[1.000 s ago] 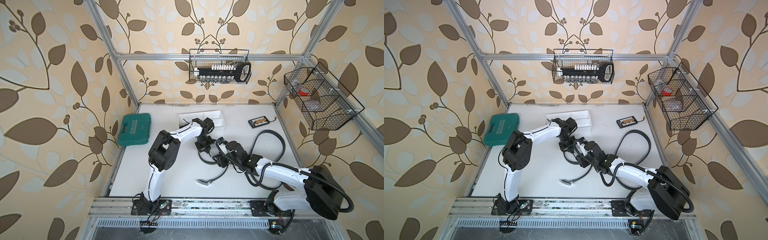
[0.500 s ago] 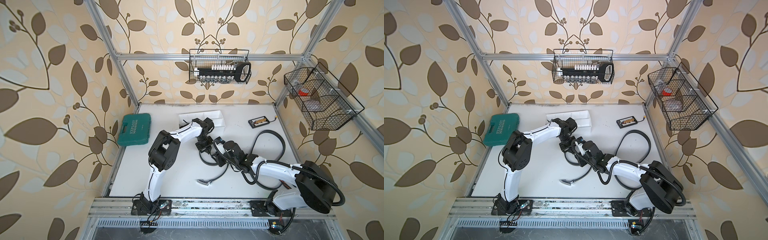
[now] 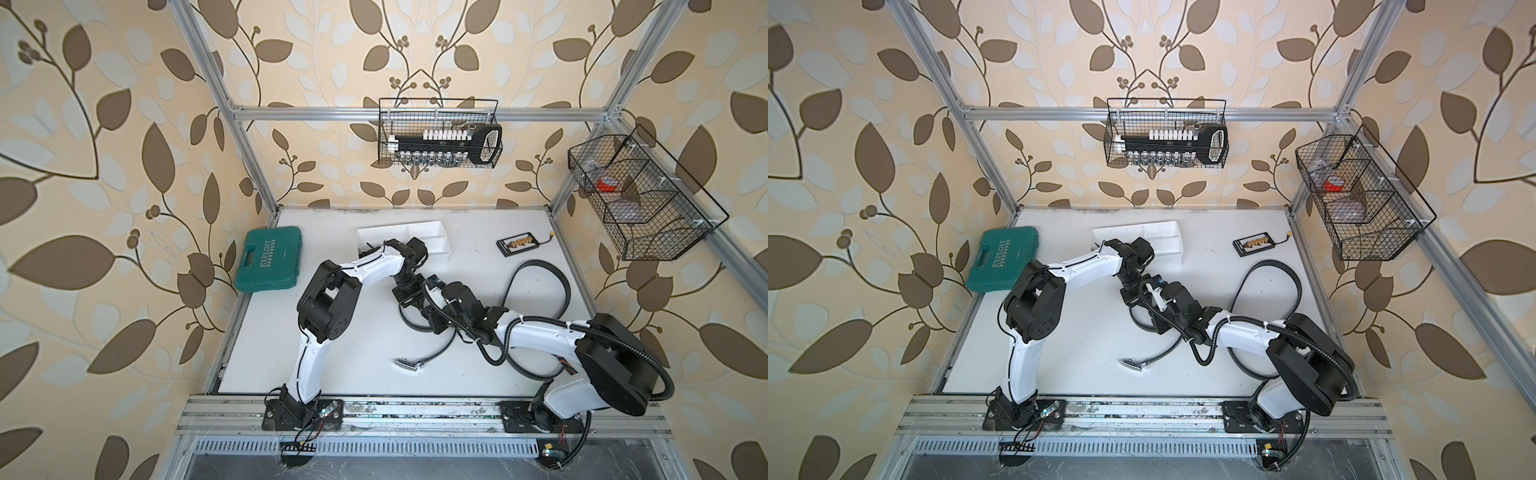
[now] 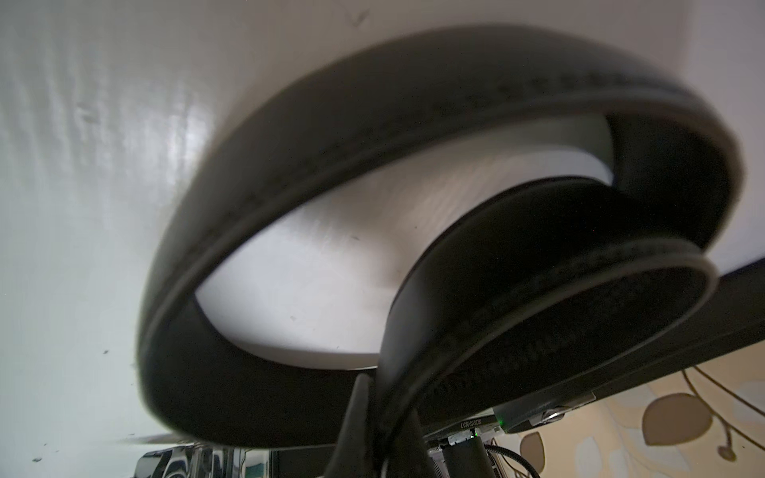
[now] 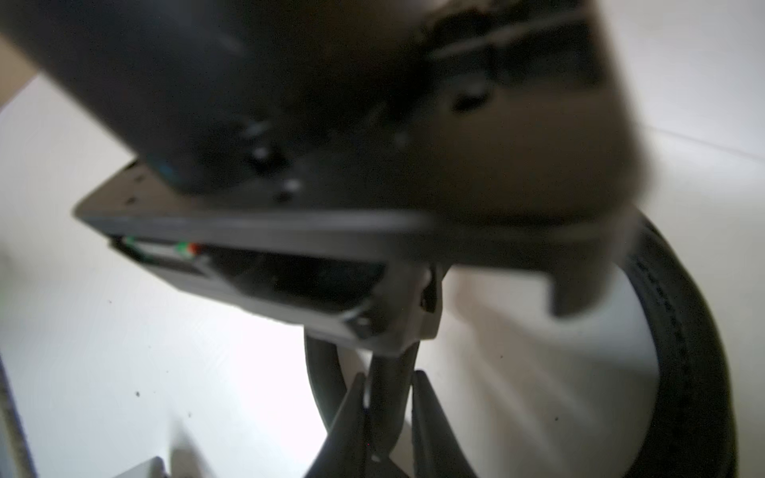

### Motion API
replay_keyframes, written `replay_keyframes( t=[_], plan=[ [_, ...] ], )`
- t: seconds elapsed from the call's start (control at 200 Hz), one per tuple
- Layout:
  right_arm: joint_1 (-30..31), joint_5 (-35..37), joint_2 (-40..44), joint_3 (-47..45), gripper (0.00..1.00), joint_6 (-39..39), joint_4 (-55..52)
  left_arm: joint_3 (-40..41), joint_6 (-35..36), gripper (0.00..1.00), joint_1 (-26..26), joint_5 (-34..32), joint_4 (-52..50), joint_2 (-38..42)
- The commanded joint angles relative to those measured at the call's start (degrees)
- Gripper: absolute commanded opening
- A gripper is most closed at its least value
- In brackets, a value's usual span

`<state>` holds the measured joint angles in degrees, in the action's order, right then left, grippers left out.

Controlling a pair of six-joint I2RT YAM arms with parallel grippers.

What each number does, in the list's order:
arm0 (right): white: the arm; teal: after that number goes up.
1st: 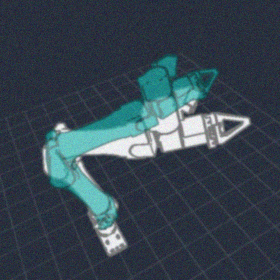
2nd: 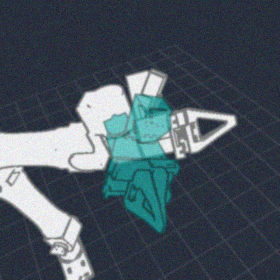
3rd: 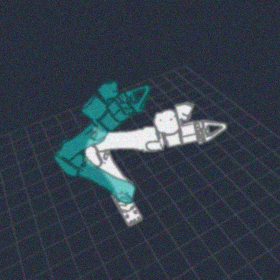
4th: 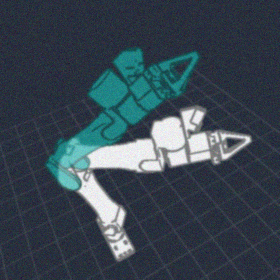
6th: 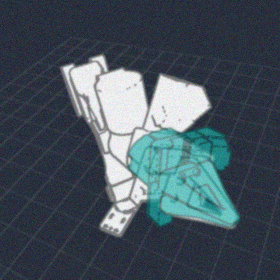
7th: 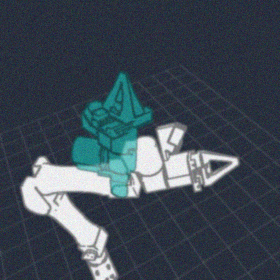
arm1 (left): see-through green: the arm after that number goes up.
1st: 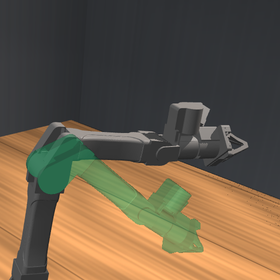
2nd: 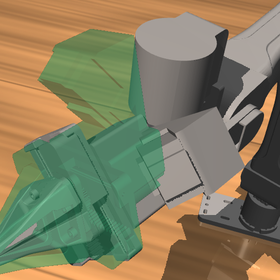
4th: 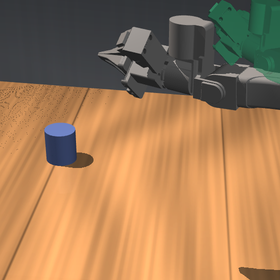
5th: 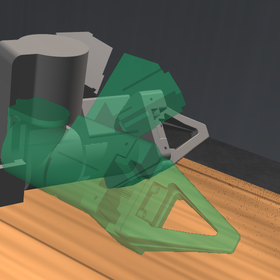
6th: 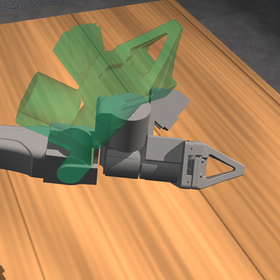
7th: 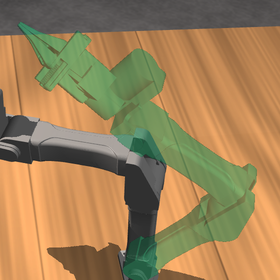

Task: Place the belts into the storage roll
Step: Roll the belt at the center of the board.

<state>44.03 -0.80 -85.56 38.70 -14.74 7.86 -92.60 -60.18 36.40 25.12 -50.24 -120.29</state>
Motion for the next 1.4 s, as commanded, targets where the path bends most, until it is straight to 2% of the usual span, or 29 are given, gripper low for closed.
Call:
replay_keyframes(
  t=[0.0,0.07,0.2,0.3,0.39,0.43,0.585,0.7,0.755,0.81,0.9,0.95,1.03,1.175,1.315,1.394],
  plan=[
    [-0.1,0.7,-0.5,1.0,0.00,-0.9,1.3,0.9,0.5,0.00,0.5,2.9,0.4,3.0],
    [0.0,0.7,0.2,0.6,0.00,-0.9,1.1,2.3,0.6,0.00,0.5,3.2,2.5,4.3],
    [-0.1,1.2,2.8,-1.4,0.00,-0.9,0.9,5.4,0.2,0.27,0.4,1.4,7.3,8.6],
    [-0.1,1.5,5.0,-2.9,0.00,-0.9,0.4,7.8,0.3,0.56,0.2,1.0,10.8,12.4],
    [-0.1,1.7,7.5,-4.9,0.00,-1.0,0.6,12.3,-0.5,0.89,0.1,-1.7,15.2,18.3],
    [-0.2,1.8,8.6,-6.0,0.00,-1.1,0.9,14.3,-1.0,0.99,-0.3,-3.0,16.5,21.2],
    [-1.5,1.4,12.5,-9.9,0.00,-1.9,2.4,22.7,-2.2,0.99,-2.1,-5.2,18.8,31.3],
    [-3.8,-0.5,12.8,-11.0,0.00,-2.0,3.2,33.3,-2.6,0.99,-1.5,-6.2,20.8,40.6],
    [-4.2,-1.7,12.4,-11.2,0.00,-2.0,3.6,39.2,-2.2,0.99,0.8,-8.4,22.0,45.7],
    [-6.6,-3.1,11.6,-11.1,0.00,-1.8,4.2,43.8,-0.7,0.99,4.5,-13.2,21.6,50.8],
    [-8.3,-4.7,9.8,-10.4,0.00,-1.6,4.7,49.4,6.6,0.99,11.0,-20.6,23.1,58.1],
    [-9.1,-6.1,8.4,-9.6,0.00,-1.4,4.7,51.7,10.2,0.99,13.7,-22.3,24.9,60.2],
    [-9.8,-7.6,6.1,-8.0,0.00,-1.4,4.5,52.1,16.4,0.99,17.2,-22.8,26.7,58.6],
    [-10.9,-9.5,2.4,-6.3,0.00,-2.8,4.9,45.3,26.2,0.99,25.6,-23.9,27.3,46.3],
    [-12.3,-11.3,0.8,-6.6,0.00,-4.3,5.8,39.2,32.9,0.95,28.1,-23.8,27.7,35.3],
    [-12.9,-12.2,0.5,-6.8,0.00,-4.8,5.6,37.2,36.2,0.91,28.8,-22.9,28.6,31.8]
  ],
)
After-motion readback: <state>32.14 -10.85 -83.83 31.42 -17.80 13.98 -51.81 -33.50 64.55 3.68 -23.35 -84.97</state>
